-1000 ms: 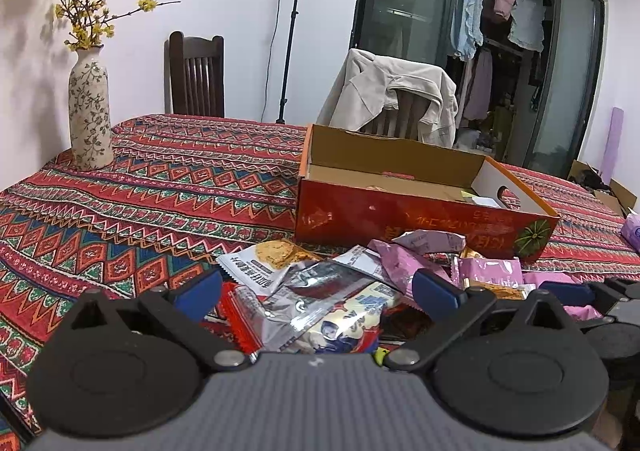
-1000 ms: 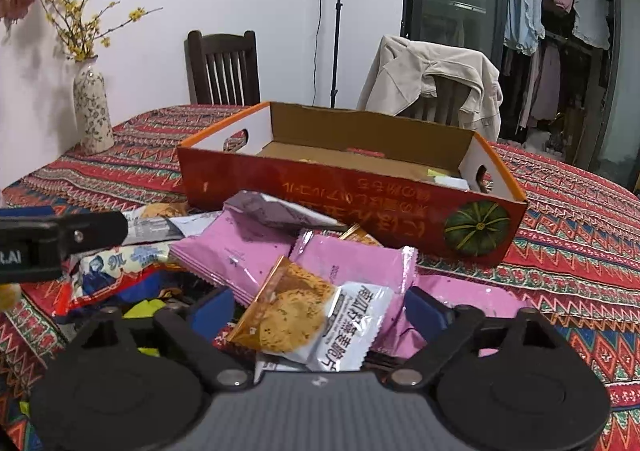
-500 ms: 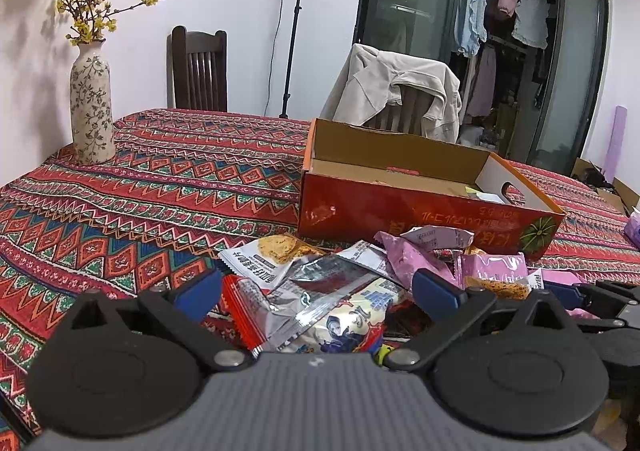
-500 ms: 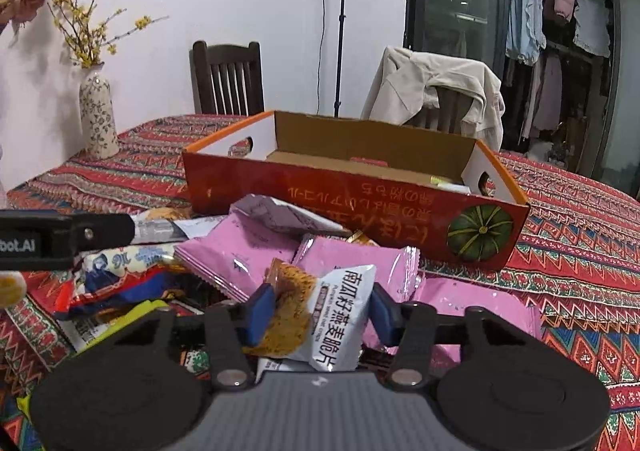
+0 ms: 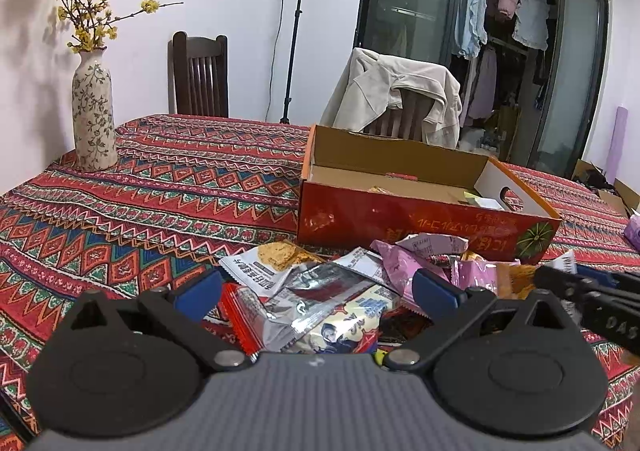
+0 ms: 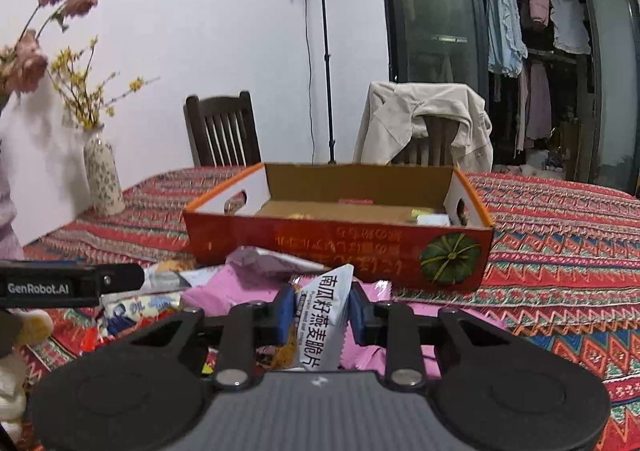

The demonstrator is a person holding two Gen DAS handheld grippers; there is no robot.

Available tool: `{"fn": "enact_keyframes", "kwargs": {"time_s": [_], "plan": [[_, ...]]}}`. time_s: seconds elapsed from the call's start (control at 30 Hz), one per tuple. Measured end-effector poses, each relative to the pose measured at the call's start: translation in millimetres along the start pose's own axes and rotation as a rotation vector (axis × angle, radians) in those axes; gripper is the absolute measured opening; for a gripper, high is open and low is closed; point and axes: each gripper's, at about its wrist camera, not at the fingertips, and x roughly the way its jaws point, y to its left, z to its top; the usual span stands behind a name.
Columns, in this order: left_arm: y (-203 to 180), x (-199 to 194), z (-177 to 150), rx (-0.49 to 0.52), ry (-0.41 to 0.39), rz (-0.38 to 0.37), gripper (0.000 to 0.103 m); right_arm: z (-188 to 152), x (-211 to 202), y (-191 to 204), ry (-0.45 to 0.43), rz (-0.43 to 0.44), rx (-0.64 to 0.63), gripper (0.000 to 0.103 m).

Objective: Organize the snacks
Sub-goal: 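Grasp the white cracker packet with the right tool, then grasp the blue-and-white biscuit pack with the left tool while the right tool holds its packet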

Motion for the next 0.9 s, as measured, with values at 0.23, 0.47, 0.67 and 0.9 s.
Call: {"fn": "enact_keyframes", "kwargs": {"time_s": [0.23,0.47,0.67,0.9], "plan": [[-2.7,6.8,4.0,0.027,0.027,0.013,0.103,2.9,-8.6,-17.2,-0.026,-0.027,0.030,0.027],[-4.4,32.7,10.9,0.098,0.112,0.030,0.103,0.4,-8.9,-24.2,-0.022,-0.034,0.045,0.028],[-10.3,48.6,8.1,0.168,0.191,-0.023,0.103,-1.9,-8.6,-30.2,-0.015,-0.034,0.060,0.027],[-16.0,64.2,0.4,0.258,0.224,-0.004,0.103,-4.4,-5.5,-33.1,-0.005,-0.033,0.070,0.027]]}}
